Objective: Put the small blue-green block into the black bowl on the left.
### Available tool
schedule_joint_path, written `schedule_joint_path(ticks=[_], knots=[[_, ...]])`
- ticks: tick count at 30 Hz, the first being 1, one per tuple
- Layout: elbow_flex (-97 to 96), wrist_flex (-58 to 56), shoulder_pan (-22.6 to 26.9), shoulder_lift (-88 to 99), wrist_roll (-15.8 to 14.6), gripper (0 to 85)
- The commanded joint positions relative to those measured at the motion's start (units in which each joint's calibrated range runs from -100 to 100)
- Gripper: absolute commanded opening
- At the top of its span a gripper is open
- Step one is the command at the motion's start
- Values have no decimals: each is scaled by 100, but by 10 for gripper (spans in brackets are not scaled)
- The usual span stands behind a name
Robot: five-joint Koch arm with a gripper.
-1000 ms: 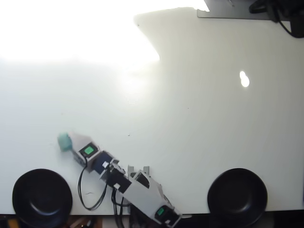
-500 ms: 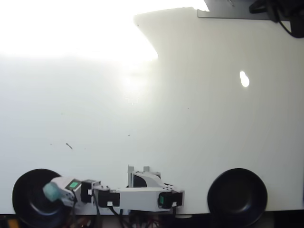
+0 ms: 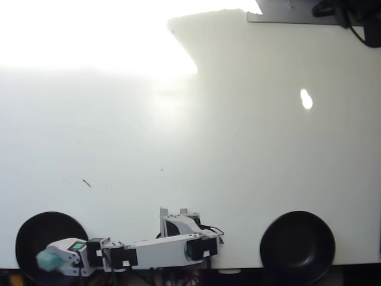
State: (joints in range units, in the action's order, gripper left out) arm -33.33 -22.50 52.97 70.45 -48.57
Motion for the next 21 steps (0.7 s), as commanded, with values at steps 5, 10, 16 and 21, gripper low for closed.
schedule_joint_path(ticks=[5,10,16,21], knots=[[348,325,-5,-45,-63,38],[330,357,-24,-109,-156,192],[163,608,-98,-141,-171,322],[-3,649,-78,19,-166,371]])
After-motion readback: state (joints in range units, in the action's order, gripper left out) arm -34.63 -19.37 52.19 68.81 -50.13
